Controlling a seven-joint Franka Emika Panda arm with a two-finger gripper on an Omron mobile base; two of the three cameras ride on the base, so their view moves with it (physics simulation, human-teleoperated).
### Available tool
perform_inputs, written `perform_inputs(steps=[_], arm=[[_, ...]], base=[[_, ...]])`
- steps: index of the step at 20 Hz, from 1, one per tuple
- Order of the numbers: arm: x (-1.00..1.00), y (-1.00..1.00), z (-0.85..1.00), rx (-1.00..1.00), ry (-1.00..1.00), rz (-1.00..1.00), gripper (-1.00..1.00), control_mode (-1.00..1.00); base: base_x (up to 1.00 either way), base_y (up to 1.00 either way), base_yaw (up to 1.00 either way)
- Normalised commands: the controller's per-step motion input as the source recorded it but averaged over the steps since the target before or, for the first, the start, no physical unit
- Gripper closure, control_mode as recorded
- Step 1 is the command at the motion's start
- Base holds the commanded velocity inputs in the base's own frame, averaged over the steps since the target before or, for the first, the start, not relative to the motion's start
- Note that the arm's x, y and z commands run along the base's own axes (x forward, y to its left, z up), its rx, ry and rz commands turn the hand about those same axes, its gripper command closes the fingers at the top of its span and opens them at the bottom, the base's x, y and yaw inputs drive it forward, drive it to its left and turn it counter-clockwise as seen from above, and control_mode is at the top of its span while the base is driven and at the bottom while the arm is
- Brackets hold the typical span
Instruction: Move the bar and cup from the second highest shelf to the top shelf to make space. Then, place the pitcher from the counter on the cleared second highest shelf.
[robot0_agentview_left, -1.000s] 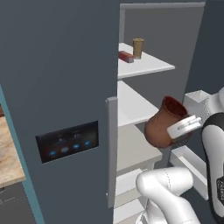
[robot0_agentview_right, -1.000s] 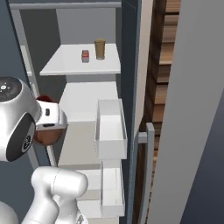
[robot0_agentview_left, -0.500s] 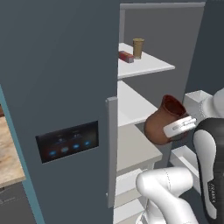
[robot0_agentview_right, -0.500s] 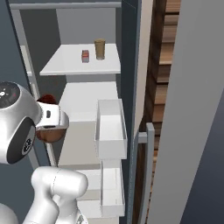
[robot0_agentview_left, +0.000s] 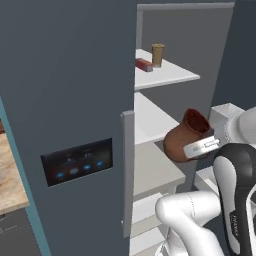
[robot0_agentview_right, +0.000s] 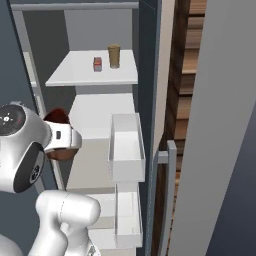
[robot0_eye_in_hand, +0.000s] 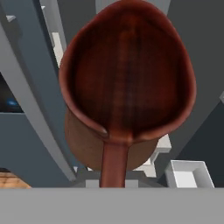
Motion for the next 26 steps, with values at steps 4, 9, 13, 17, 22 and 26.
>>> perform_inputs(steps=[4, 9, 13, 17, 22, 26], arm=[[0.19, -0.01, -0.01, 0.0, -0.03, 0.0, 1.0, -1.0], [0.21, 0.0, -0.01, 0.0, -0.03, 0.0, 1.0, -1.0], [0.23, -0.01, -0.01, 0.0, -0.02, 0.0, 1.0, -1.0], [0.22, -0.04, 0.0, 0.0, -0.01, 0.0, 1.0, -1.0], [0.21, -0.05, -0.02, 0.0, 0.0, 0.0, 1.0, -1.0], [0.21, -0.02, -0.05, 0.0, 0.0, 0.0, 1.0, -1.0]], base=[[0.0, 0.0, 0.0], [0.0, 0.0, 0.0], [0.0, 0.0, 0.0], [0.0, 0.0, 0.0], [0.0, 0.0, 0.0], [0.0, 0.0, 0.0]])
